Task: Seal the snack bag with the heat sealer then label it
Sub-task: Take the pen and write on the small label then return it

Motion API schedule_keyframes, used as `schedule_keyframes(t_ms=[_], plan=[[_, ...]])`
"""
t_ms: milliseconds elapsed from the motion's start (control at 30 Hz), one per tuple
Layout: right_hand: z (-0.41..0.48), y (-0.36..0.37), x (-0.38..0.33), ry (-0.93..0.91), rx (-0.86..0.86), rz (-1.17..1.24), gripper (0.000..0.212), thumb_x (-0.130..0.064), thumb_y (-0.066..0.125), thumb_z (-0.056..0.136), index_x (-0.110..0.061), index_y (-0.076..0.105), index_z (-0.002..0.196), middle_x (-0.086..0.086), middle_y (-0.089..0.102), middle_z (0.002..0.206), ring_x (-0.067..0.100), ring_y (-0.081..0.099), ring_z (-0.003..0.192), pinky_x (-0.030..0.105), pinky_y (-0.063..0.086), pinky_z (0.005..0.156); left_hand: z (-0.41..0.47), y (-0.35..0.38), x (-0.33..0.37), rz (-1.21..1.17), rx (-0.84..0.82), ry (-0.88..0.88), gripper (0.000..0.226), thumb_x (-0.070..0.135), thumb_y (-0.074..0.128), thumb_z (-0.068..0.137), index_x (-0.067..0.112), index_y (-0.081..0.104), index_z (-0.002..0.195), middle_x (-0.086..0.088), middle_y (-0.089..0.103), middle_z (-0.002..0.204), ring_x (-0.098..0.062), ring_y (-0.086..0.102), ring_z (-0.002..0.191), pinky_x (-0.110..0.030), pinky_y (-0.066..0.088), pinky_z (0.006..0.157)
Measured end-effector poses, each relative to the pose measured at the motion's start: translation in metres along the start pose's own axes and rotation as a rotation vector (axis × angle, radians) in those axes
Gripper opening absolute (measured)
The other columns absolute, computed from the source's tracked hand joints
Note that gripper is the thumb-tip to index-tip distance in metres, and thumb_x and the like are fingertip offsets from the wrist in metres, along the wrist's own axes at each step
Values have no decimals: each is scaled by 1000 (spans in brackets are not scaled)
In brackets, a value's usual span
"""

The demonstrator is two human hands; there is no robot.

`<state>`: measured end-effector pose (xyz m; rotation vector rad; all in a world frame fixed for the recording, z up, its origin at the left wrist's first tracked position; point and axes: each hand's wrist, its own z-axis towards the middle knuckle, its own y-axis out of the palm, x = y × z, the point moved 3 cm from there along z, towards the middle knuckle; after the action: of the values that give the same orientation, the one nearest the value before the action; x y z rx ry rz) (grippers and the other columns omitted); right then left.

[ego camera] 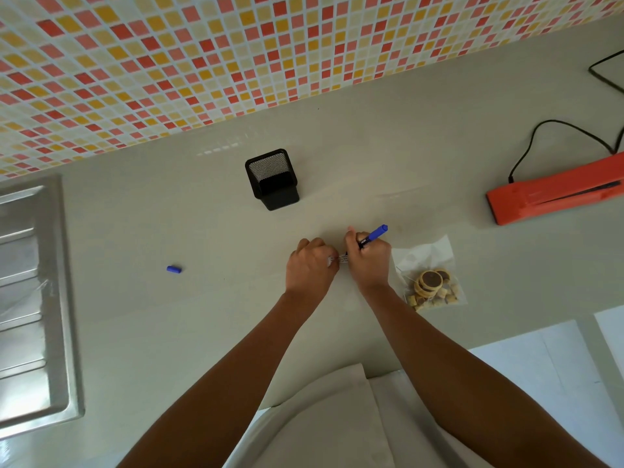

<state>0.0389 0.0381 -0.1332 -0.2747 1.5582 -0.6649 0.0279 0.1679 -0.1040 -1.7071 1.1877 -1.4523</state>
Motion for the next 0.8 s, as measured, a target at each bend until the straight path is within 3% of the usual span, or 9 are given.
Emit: schedule_keyframes(t_ms=[233, 333, 400, 800], plan=[[-3, 4, 1, 53, -5, 32, 52, -17, 61, 95, -14, 39, 48, -4, 35, 40, 16, 35, 36, 33, 30, 41, -1, 2, -2, 4, 0, 11, 8, 20, 70, 86, 18, 77, 82, -1, 68, 84, -22, 58, 81, -32, 53, 64], [-6, 8, 0, 63, -6, 54, 52, -24, 57, 95, -8, 43, 48, 6, 41, 41, 24, 42, 36, 34, 32, 41, -1, 3, -1, 18, 6, 2, 11, 18, 69, 83, 18, 72, 72, -1, 65, 78, -22, 57, 76, -28, 47, 57], [-7, 9, 0, 67, 2, 51, 52, -27, 55, 95, -8, 43, 48, 4, 41, 41, 21, 40, 36, 31, 31, 41, -2, 3, 0, 28, 5, 5, 12, 16, 70, 80, 18, 70, 69, -1, 64, 74, -22, 56, 74, -27, 45, 55], [-8, 9, 1, 44, -14, 56, 53, -30, 53, 97, -5, 48, 50, 8, 47, 43, 25, 47, 37, 35, 36, 40, -1, 4, 0, 35, -11, -9, 9, 15, 74, 78, 19, 71, 70, -1, 65, 74, -22, 56, 73, -27, 47, 55]])
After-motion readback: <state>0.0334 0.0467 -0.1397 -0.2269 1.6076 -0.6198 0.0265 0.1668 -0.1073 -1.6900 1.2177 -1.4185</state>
